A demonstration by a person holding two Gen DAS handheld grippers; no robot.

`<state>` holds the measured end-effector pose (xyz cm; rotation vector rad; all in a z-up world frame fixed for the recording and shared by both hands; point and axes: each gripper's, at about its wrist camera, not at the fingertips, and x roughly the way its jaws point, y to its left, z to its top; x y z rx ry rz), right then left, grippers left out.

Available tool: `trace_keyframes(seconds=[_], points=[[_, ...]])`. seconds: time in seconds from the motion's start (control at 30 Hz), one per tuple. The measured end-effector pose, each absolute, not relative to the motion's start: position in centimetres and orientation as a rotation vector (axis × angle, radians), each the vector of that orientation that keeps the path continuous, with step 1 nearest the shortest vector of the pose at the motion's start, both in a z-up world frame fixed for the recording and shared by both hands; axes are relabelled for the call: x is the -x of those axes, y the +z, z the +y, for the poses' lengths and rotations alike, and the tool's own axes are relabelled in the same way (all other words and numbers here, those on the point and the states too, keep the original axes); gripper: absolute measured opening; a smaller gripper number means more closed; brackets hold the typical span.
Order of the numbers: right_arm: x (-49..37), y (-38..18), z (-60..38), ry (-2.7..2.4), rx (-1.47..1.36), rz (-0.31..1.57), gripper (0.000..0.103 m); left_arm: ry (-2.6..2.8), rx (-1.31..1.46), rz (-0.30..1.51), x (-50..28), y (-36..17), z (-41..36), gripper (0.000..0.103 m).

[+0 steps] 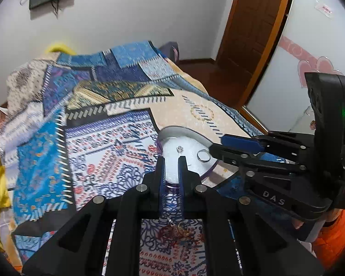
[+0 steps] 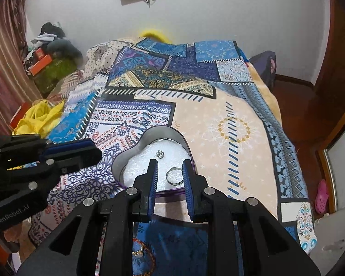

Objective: Organize jewelry
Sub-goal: 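Carry the ring into the purple heart tin with the right tool while the left tool drops the pendant in, then lift both open tools out of the tin toward the remaining jewelry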

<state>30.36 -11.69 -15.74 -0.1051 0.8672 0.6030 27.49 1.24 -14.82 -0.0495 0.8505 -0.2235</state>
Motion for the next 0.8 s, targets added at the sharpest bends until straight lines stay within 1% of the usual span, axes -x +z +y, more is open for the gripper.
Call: trace_keyframes(seconds=[0.13,0.23,0.33,0.4,0.5,0.6,0.8], points=[[-29.2,-14.7,-12.2,0.593,0.103,0.84,0.02,-0.216,0.047,0.828,-26.1,-13.7,1.5,0.011],[-28.3,-13.8,-12.5,0.58,0.1,0.815,0.02,-0.209,0.044,0.811,-25.0,-12.8,1.6,0.014],[-27.4,-12.9,-12.9,0.577,0.091,0.794,0.022,-0.201,0.042,0.788,-23.7,-12.0,1.7,0.021],[-26.6,-12.3,-13.3,0.572,0.088,0.772,0.025,-0.194,0.04,0.775,-23.0,-11.5,1.8,0.029],[-25.8,-11.7,-13.7,0.559,0.088,0.747,0.031,-0.179,0.033,0.756,-21.9,-10.9,1.9,0.034],[-24.9,-11.6,-14.1,0.553,0.088,0.737,0.033,-0.168,0.029,0.746,-20.8,-10.7,2.3,0.038],[-23.9,-12.4,-14.5,0.538,0.1,0.75,0.033,-0.146,0.037,0.776,-19.3,-11.7,3.2,0.039]])
